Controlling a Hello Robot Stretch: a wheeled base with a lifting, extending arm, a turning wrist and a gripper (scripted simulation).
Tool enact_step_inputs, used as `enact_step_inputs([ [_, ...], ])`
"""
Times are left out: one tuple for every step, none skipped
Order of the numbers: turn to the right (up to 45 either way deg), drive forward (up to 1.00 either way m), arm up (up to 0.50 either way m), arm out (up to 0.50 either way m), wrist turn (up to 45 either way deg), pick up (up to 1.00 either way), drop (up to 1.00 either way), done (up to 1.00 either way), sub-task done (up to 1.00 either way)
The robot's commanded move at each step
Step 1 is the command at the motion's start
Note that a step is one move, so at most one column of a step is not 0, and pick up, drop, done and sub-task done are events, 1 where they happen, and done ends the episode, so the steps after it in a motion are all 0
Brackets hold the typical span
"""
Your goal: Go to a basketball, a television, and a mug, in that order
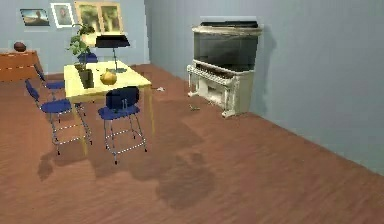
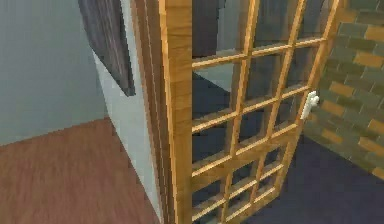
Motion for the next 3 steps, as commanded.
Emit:
enact_step_inputs([
  [0.0, 1.00, 0.00, 0.00, 0.0, 0.00, 0.00, 0.00, 0.00],
  [3.0, 0.00, 0.00, 0.00, 0.0, 0.00, 0.00, 0.00, 0.00],
  [0.0, 1.00, 0.00, 0.00, 0.0, 0.00, 0.00, 0.00, 0.00],
])
